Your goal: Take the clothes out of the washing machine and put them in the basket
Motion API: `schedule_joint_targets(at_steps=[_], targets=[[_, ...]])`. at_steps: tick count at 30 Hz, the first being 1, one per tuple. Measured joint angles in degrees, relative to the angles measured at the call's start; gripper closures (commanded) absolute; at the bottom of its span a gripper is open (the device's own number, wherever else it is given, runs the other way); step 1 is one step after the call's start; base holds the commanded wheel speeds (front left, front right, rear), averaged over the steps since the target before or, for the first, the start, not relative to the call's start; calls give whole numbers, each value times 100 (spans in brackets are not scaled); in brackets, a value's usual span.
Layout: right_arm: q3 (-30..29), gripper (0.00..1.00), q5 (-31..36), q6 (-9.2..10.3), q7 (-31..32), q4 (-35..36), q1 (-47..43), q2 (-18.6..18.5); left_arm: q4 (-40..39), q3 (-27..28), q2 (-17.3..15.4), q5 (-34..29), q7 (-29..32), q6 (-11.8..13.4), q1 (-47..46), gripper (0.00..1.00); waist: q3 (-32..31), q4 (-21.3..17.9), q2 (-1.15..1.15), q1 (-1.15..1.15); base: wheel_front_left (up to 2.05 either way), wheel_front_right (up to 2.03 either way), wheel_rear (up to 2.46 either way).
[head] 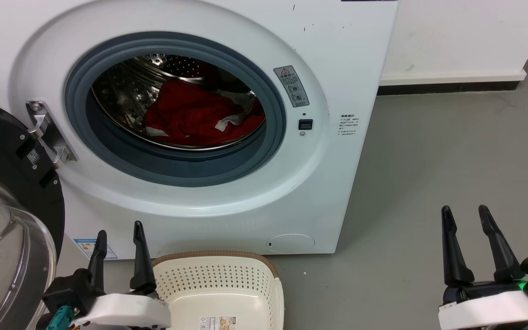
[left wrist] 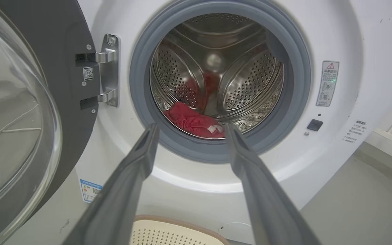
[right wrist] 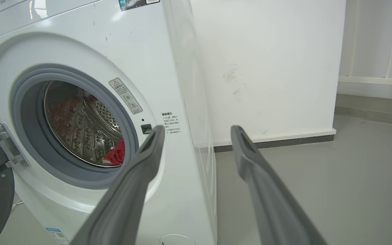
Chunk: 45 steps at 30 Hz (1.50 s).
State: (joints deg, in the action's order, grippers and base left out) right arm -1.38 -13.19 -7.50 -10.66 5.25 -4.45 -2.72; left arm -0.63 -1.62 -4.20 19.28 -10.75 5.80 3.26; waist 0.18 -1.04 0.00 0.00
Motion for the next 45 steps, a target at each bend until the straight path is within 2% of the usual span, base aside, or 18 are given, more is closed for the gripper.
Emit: schedule_joint_targets(at_steps=[30, 39, 45], targets=[[45, 0, 1101, 0, -348, 234, -252, -4, -49, 105, 107, -1315, -339, -87, 179, 0, -31, -31, 0, 0, 0, 0, 0], [58, 0, 1337, 0, -442, 268, -311, -7, -15, 154, 122, -1600, -416, -132, 242, 0, -56, -55, 0, 0, 0, 0, 0], [57, 0, 1311, -1, -442, 257, -312, -8, 43, 164, 125, -1550, -430, -159, 245, 0, -64, -60, 0, 0, 0, 0, 0]])
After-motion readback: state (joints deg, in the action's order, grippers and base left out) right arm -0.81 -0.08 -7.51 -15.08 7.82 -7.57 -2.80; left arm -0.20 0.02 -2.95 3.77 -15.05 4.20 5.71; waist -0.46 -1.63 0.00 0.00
